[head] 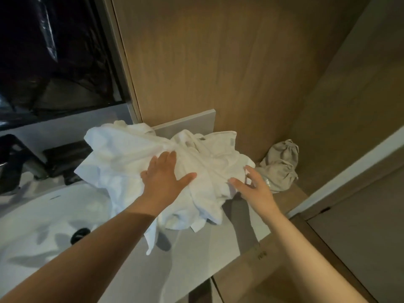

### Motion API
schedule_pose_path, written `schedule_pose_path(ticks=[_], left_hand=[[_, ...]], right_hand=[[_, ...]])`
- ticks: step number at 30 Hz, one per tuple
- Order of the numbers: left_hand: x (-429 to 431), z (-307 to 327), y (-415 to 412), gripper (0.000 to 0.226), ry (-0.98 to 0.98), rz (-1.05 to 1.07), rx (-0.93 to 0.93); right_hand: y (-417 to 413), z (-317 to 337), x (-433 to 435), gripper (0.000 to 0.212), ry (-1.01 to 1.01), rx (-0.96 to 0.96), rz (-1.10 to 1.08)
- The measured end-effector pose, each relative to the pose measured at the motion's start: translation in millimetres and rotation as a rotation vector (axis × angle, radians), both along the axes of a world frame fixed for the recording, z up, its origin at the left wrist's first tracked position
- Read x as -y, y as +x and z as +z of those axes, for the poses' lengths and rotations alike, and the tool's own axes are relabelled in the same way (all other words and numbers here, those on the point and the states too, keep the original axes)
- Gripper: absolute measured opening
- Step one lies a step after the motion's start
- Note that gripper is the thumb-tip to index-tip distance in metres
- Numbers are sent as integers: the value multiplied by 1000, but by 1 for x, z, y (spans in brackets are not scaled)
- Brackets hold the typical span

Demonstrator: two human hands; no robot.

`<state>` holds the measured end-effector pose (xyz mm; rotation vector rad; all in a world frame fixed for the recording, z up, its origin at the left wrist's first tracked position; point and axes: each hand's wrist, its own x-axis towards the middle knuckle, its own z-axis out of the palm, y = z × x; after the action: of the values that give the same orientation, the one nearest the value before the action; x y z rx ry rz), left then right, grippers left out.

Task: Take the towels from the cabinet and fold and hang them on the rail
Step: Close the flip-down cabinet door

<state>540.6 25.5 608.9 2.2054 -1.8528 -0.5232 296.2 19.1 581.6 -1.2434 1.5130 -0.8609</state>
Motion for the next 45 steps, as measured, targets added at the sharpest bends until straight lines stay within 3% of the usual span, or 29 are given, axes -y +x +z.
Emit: schedule_pose_path(ticks=[5,8,11,13,17,23,35,45], left_hand=[[-3,23,-13,82,-20,-71,150],[-10,41,-28,75,-86,-146,231],[-26,55,-49,75,-145,-302,291],[-42,61,-69,69,-154,-450,234],[-86,62,-120,55,-39,-636,-10],[-146,44,-206,52,70,-825,16],[-237,2,-350,55,184,-1036,74],[-214,-27,-484,59,213,-1103,79]], right_hand=[[-27,14,-55,34,-17,-251,-46],[-41,21,-83,25,-33,-314,-101],[-57,21,-111,28,-41,-325,-164],[-71,19,-131,28,-33,-348,-188],[-109,14,-179,29,-3,-390,-268],[-179,7,-275,27,73,-373,-387],[-295,3,-424,41,240,-503,-539],[-409,-8,-403,42,294,-575,-560]])
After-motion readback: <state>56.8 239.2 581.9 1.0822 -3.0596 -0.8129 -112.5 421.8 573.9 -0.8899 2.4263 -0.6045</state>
